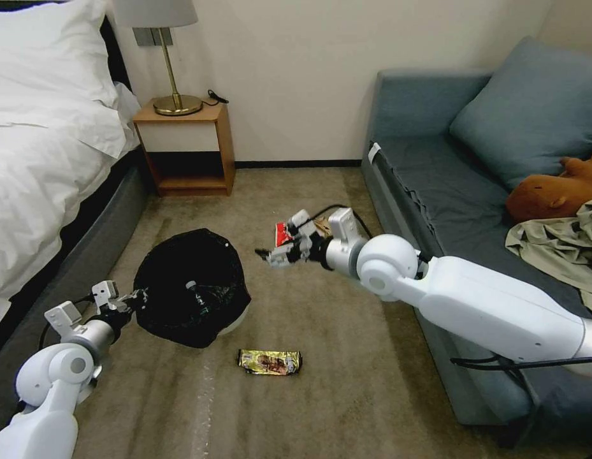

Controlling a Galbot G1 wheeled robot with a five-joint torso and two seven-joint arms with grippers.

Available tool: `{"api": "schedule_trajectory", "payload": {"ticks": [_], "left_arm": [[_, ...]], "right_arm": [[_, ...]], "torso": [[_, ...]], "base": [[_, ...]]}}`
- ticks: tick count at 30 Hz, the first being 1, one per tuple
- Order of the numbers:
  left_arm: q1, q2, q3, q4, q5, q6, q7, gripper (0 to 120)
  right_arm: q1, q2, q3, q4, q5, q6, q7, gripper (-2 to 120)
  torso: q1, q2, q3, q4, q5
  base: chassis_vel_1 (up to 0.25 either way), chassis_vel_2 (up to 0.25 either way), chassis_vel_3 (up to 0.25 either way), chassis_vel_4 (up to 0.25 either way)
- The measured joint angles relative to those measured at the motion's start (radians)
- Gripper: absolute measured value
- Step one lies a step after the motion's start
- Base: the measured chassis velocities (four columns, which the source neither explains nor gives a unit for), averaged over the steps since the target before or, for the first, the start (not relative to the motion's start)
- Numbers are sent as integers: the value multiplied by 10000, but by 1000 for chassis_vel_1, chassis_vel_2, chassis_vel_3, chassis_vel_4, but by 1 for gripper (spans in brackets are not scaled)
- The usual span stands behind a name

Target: Pick up the trash bin, then pick up the garbage on the floor and place it into the trash bin.

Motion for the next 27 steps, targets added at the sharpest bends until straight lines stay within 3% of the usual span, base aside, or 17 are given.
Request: {"api": "schedule_trajectory", "payload": {"ticks": [15, 27], "left_arm": [[-3, -35, -93, 10, 24, -2, 36, 4], [100, -65, -86, -58, 128, 1, 62, 4]], "right_arm": [[42, 468, -2147, -2285, -1579, 255, -2055, 100], [-186, 1129, -2787, -4351, -2639, 441, -3626, 100]], "torso": [[0, 0, 1, -1, 2], [0, 0, 1, -1, 2]], "base": [[0, 0, 0, 0], [0, 0, 0, 0]]}}
